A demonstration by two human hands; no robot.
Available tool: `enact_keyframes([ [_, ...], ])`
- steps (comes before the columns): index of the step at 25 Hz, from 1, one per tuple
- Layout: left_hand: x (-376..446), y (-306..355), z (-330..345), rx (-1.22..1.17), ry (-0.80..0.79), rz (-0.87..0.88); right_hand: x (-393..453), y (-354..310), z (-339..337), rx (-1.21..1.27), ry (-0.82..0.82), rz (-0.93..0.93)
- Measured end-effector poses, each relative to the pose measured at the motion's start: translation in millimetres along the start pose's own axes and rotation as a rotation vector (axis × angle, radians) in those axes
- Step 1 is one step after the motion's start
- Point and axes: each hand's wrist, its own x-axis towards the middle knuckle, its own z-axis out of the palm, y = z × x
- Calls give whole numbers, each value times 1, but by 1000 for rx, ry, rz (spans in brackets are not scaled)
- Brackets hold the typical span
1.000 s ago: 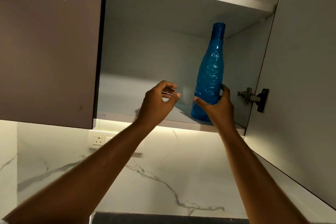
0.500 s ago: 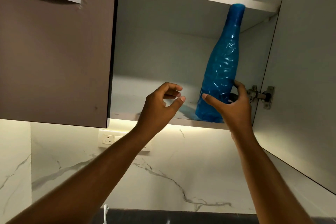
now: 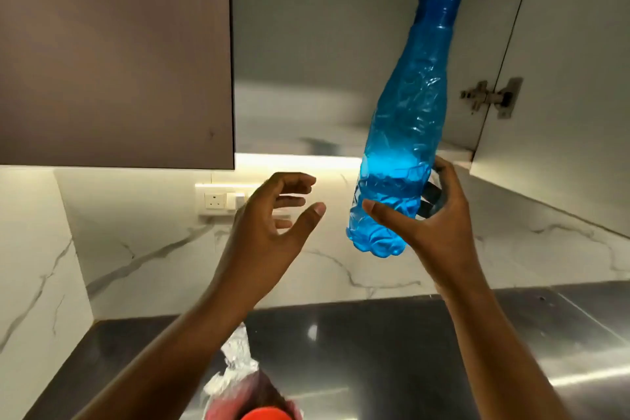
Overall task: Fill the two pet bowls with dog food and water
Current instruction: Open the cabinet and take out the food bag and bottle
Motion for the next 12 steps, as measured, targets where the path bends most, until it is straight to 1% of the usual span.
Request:
enact_keyframes([
  [3,-43,-17,-2,-2,-97,-68,-46,12,6,-58,-46,102],
  [6,-85,-34,4,-75,-180,-138,-98,26,5,-100,-56,164],
  [9,-129,-49,23,-86,-250,-222,-143,44,-1,-155,-44,253],
  [12,-178,-64,48,-67,-314,-288,-186,66,-10,-189,-68,366],
])
